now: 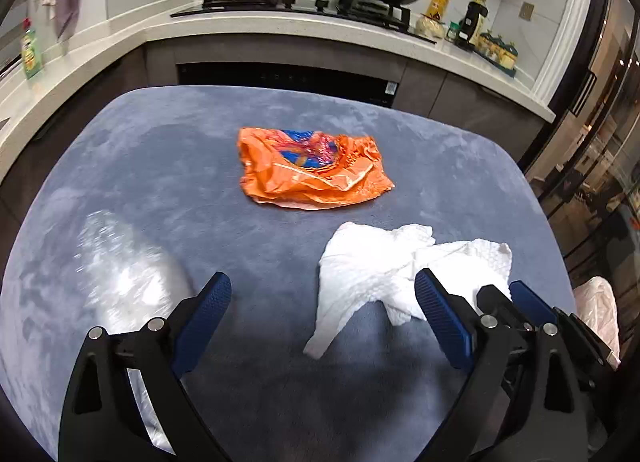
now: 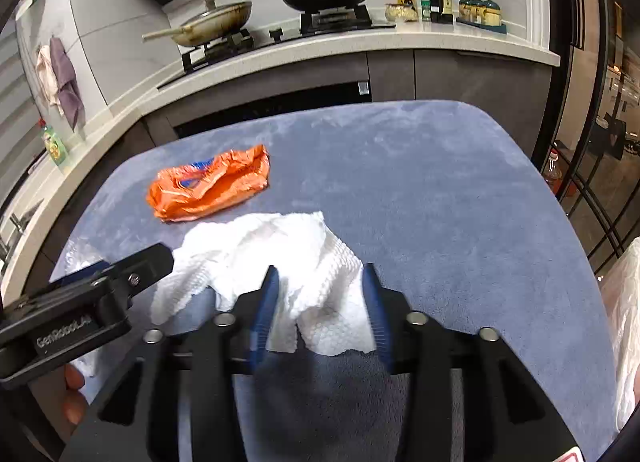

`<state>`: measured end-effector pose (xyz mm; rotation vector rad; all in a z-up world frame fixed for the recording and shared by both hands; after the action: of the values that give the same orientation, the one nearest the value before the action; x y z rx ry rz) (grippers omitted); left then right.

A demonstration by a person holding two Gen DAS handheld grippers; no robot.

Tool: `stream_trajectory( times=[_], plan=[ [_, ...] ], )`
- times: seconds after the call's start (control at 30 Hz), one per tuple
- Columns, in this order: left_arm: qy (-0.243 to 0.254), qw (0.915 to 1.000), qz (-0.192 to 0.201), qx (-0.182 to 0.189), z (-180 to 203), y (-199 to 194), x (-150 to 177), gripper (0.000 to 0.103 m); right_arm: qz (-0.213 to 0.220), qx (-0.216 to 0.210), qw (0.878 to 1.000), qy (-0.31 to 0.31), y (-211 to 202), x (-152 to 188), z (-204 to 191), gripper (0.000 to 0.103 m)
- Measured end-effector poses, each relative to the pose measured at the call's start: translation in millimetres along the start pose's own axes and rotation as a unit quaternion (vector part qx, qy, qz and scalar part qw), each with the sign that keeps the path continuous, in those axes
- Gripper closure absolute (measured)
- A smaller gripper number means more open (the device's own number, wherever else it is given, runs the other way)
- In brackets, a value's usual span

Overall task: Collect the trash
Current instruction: 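Return to the table and grasp the white paper towel with both tools, then carry the paper towel pieces over the trash bin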

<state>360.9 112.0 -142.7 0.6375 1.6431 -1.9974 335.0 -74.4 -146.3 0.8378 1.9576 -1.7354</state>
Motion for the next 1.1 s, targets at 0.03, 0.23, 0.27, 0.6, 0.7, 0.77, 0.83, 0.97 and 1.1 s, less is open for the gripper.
stream_trajectory(
  times=[0.03,0.23,0.27,0.6,0.7,0.77,0.83,0.97,1.1],
  plan=[
    [0.002,1.0,-0.002,0.0,1,4,0,0.016,-0.003,-0.001,1.0,0.002,2,1,1,0.077],
    [0.006,0.9995,-0.03,0.008,7,30,2,0.034,-0.001,-0.001,1.0,0.007,-3,7,8,0.096],
    [0.005,0.9994,-0.033,0.01,8,32,3,0.036,0.0,-0.001,1.0,0.01,-6,8,11,0.097],
    [0.035,0.998,-0.033,0.041,34,17,10,0.09,0.027,0.006,0.999,0.045,-44,11,42,0.097],
    [0.039,0.9979,-0.021,0.048,42,5,8,0.093,0.039,0.012,0.998,0.051,-58,10,52,0.097],
    [0.044,0.9974,-0.012,0.056,50,-9,7,0.093,0.048,0.015,0.997,0.055,-68,9,59,0.097],
    [0.049,0.9967,-0.004,0.065,59,-21,6,0.093,0.055,0.017,0.997,0.058,-77,9,64,0.097],
    [0.067,0.9934,0.005,0.092,85,-45,7,0.093,0.076,0.026,0.994,0.068,-101,8,82,0.097],
    [0.102,0.988,0.02,0.114,124,-68,11,0.093,0.097,0.043,0.991,0.085,-128,10,109,0.097]
  ],
)
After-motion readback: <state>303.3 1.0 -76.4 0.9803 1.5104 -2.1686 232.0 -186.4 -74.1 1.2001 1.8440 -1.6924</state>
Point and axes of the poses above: each gripper's, at about its wrist camera, not at the fingertips, and y roughly the way its jaws point, z to its right, x to its underside, the point moved 4 cm from there along y, roughly the way its jaws point, and after that the axes turned 2 degrees about x, right-handed, at the moved point
